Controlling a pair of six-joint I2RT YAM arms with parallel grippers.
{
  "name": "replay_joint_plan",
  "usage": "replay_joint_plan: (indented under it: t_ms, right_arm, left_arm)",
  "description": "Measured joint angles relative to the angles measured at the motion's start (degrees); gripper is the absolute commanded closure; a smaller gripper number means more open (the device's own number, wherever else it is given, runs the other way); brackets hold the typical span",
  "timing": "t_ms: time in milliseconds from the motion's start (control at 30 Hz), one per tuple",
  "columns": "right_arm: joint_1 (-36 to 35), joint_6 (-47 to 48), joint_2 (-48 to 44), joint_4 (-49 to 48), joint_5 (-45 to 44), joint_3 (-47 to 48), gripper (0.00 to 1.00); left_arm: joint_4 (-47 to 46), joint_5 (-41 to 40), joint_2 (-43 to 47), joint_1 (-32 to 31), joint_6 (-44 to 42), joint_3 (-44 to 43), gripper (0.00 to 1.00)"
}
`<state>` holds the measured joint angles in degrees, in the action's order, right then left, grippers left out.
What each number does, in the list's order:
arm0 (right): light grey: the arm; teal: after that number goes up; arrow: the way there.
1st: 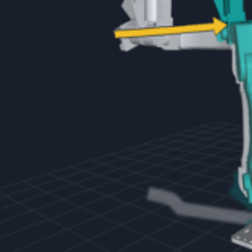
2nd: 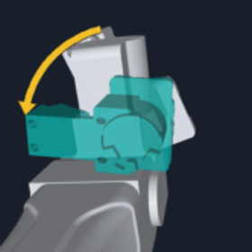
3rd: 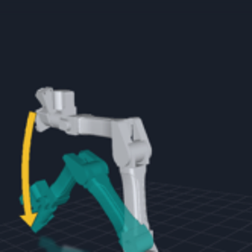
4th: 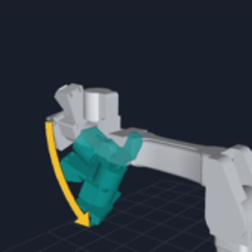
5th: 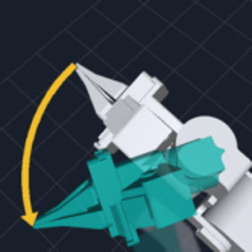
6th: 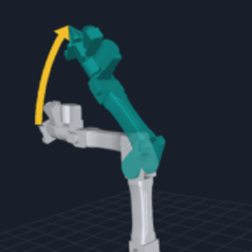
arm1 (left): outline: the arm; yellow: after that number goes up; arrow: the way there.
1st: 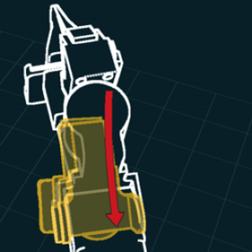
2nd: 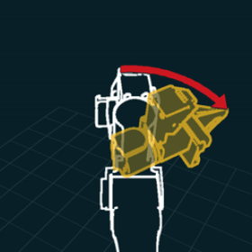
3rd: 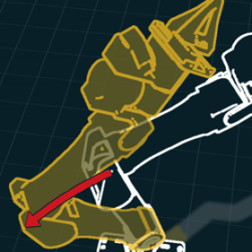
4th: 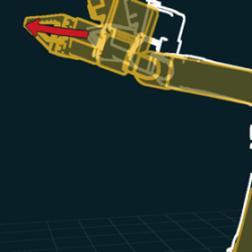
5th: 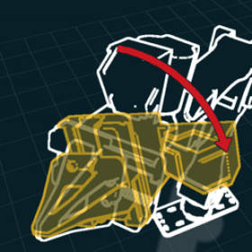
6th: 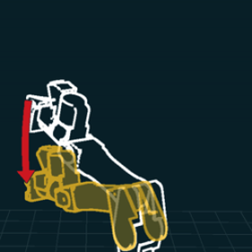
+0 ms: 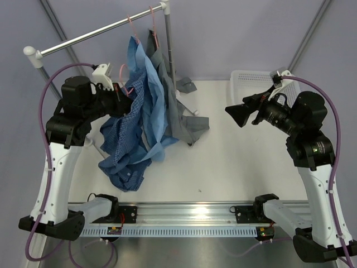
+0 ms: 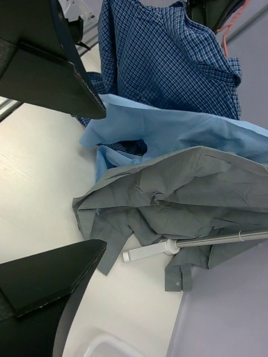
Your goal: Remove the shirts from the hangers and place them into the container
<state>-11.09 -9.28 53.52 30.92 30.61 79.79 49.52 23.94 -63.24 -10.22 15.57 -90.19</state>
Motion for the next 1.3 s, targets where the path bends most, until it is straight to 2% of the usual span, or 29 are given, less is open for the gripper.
replay_joint_plan:
  t_ms: [200, 367, 700, 1033, 1167, 1300]
  right_arm:
    - [0.00, 1.11, 1.07, 2.21, 1.81, 0.90, 0.00]
    - [0.00, 1.84, 1.70, 3.67, 2.08, 0.94, 0.01]
    - [0.00, 2.29, 2.56, 5.46, 2.10, 1.99, 0.00]
    - [0.00, 2.36, 2.78, 5.35, 2.05, 2.25, 0.01]
    - [0.00, 2.32, 2.78, 5.38, 1.75, 3.02, 0.01]
    - [0.00, 2.36, 2.67, 5.35, 0.87, 5.79, 0.00]
  left_arm:
    - [1.18, -1.27, -8.09, -7.37, 0.55, -9.90, 1.00]
    - [1.29, -0.85, -11.32, -9.22, 0.76, -14.84, 1.00]
    - [2.71, 2.05, -7.63, -9.25, 0.70, -18.21, 1.00]
    - [2.45, 3.28, 3.72, -9.38, -0.94, -24.37, 1.00]
    - [1.53, 9.25, 3.06, -9.68, -0.44, -27.82, 1.00]
    - [-0.07, 14.36, -2.25, -12.63, 1.40, -30.86, 1.00]
